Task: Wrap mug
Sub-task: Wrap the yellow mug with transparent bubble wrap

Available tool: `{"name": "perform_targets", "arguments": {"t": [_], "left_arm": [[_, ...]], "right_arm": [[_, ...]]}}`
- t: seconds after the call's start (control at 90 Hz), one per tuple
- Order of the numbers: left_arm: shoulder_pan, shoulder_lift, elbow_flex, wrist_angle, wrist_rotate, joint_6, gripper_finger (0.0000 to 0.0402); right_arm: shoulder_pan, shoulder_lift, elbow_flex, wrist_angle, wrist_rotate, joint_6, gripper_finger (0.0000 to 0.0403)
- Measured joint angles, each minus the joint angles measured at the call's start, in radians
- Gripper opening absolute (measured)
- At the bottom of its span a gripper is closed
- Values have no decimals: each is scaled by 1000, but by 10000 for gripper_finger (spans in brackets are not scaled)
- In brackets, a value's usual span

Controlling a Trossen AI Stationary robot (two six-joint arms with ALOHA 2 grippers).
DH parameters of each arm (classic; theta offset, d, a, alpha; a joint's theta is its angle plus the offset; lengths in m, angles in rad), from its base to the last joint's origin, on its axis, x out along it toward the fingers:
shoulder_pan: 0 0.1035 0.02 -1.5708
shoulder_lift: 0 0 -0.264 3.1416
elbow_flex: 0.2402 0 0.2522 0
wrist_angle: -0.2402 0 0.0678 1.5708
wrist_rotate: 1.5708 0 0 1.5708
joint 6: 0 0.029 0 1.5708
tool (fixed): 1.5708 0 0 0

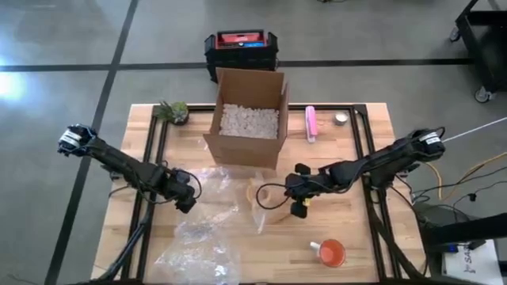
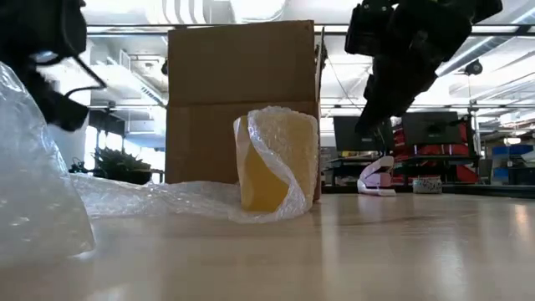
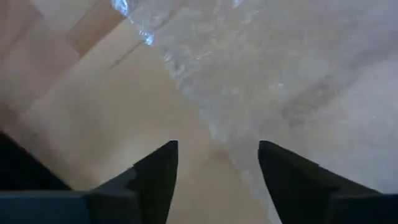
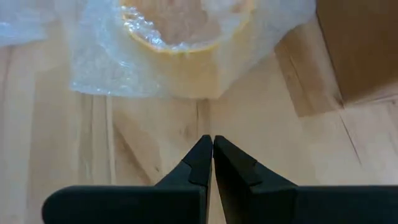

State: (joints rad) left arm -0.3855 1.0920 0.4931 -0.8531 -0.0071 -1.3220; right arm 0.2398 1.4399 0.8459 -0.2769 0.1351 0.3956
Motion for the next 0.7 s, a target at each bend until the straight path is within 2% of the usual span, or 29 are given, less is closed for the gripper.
{"name": "perform_targets", "arguments": {"t": [0.1, 0.2, 0.467, 0.7], "left_arm": [[0, -4, -50, 121, 3, 13, 212], [0, -13, -85, 227, 3, 57, 182], [0, -38, -65, 268, -1, 115, 15], [-1, -55, 105, 285, -125, 234, 3]], "right_arm": [[0, 0, -1, 12, 6, -4, 2], [0, 13, -6, 40, 10, -3, 2], [0, 164, -9, 142, 24, -37, 2], [0, 252, 17, 275, 23, -79, 2]]}}
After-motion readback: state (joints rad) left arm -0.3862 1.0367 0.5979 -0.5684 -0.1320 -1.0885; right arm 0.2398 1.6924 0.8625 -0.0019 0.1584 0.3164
